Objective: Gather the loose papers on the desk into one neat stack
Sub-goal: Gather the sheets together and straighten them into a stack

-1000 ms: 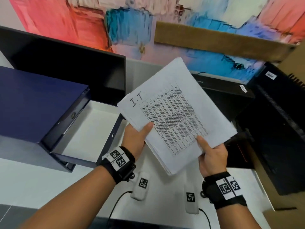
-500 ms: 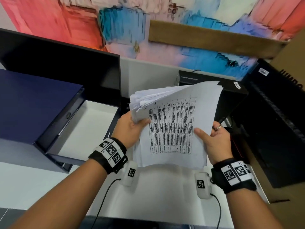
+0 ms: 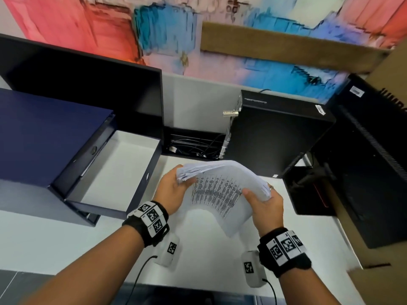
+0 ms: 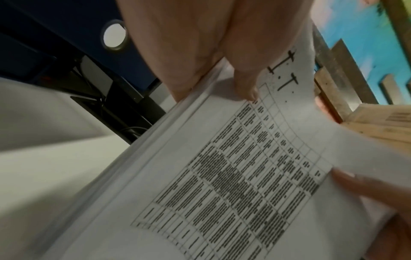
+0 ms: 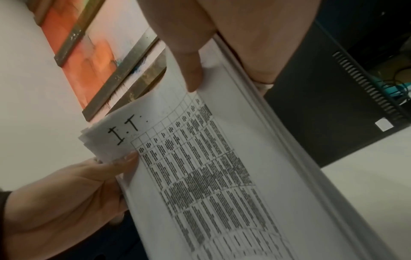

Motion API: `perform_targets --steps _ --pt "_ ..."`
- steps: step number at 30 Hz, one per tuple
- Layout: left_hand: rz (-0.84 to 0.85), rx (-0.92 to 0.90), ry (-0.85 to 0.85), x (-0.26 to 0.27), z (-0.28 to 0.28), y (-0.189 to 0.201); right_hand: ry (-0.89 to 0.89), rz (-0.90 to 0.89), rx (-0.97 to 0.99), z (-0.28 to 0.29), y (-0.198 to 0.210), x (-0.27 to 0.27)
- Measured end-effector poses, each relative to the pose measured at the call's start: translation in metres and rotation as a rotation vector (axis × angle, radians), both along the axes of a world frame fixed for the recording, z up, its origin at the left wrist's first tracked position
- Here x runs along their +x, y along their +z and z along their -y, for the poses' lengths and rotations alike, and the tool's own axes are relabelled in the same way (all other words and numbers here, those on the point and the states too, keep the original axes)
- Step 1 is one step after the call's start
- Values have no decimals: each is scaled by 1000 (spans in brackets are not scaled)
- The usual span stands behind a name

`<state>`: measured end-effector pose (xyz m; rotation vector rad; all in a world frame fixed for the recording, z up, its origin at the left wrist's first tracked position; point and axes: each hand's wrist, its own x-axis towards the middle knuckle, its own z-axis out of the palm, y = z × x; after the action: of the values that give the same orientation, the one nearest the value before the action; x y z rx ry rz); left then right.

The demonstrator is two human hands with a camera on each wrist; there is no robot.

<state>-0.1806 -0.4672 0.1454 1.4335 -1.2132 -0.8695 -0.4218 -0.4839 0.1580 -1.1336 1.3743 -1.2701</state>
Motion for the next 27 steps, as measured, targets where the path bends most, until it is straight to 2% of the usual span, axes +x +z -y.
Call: perform_targets --steps 3,7,11,13,15,18,22,27 --pt "-117 -8 -1 1 -2 10 -21 27 -20 0 8 0" --pt "-202 -42 -35 -3 -6 18 -13 -26 -116 -1 18 0" --pt "-101 -156 123 -15 4 39 -46 -76 -201 2 27 6" --pt "-14 -162 193 -19 8 45 -74 -92 -210 2 29 8" --pt "-22 -151 236 -21 9 47 -98 -104 -219 4 28 9" --pt "-47 -169 206 -21 10 46 -117 -113 -228 7 26 10" --pt "93 -201 167 -15 12 47 -119 -98 -204 11 23 9" --pt "45 -104 182 -12 17 49 -112 -64 -224 8 25 9"
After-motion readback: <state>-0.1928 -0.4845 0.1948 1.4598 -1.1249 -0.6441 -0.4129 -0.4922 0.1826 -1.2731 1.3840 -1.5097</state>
